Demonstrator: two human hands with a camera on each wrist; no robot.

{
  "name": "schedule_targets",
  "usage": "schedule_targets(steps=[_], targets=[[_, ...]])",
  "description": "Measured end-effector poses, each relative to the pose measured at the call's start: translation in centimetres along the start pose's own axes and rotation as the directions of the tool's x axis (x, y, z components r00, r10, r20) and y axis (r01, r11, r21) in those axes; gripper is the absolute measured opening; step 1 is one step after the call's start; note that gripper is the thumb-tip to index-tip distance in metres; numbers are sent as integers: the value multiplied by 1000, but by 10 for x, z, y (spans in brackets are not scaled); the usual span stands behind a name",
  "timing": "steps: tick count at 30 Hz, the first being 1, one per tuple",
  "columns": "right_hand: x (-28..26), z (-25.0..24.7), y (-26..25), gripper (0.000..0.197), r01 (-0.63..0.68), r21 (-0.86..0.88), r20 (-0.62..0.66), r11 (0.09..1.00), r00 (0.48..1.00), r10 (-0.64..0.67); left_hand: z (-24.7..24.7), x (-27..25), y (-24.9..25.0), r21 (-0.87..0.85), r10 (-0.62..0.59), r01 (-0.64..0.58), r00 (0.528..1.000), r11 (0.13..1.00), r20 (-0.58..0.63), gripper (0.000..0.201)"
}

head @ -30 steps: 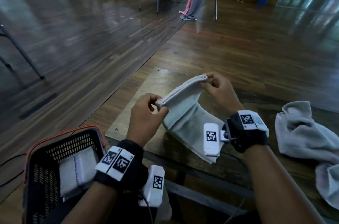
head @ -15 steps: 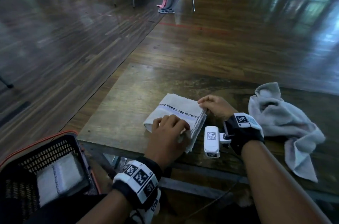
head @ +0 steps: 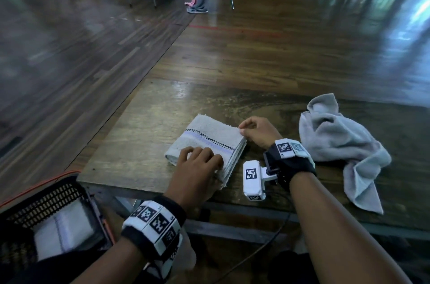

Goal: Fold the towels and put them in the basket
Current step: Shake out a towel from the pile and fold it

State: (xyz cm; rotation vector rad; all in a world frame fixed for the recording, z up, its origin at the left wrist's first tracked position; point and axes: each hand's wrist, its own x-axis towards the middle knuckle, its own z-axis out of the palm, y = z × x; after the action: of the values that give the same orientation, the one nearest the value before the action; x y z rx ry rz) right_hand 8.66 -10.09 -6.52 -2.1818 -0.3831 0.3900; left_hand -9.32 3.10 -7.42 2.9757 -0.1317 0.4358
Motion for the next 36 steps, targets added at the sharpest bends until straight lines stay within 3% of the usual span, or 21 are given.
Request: schedule_targets(steps=[5,9,13,15,17,19,23,26,28,30,33,36], targets=[[2,1,3,5,-6,-65,4,998,1000,6,0,0,-1,-17,-3,3,1000,1000,11,32],[2,1,4,4,-3,-110,-16,994,1000,1,-1,0,-2,-22,8,-6,996,1000,93,26],[-11,7,8,16,-30,-265,-64,964,998,14,-6,7,-3,-75,6,8,982,997,189,40],[-26,6,8,23,-1,-379,-178,925,982,-71,-11,19,-11,-110,-22,42,984,993,176,43],[-46,5,4,18,91,-442,-215,892,955,-204,-15,33,-28,-101,-83,96,989,990,124,30],[-70,10,-1,17,235,-476,-93,848,945,-314,-16,44,-50,-68,-165,174,980,982,113,25],[-122,41,-1,38,496,-552,211,670,861,-463,-6,48,-77,-115,-215,254,937,960,275,34],[-145,63,5,48,564,-690,294,453,791,-537,-1,46,-79,-185,-191,265,920,946,343,38],[-145,63,8,47,565,-722,277,400,765,-581,-4,46,-78,-156,-192,267,905,951,380,38],[-137,52,10,43,524,-742,208,418,772,-600,-12,48,-73,-78,-206,264,878,961,432,31],[-123,28,11,34,422,-764,128,488,840,-527,-24,54,-56,44,-185,187,863,981,469,34],[-104,3,22,24,339,-741,85,580,904,-420,-27,55,-32,-41,-82,125,834,991,546,45]])
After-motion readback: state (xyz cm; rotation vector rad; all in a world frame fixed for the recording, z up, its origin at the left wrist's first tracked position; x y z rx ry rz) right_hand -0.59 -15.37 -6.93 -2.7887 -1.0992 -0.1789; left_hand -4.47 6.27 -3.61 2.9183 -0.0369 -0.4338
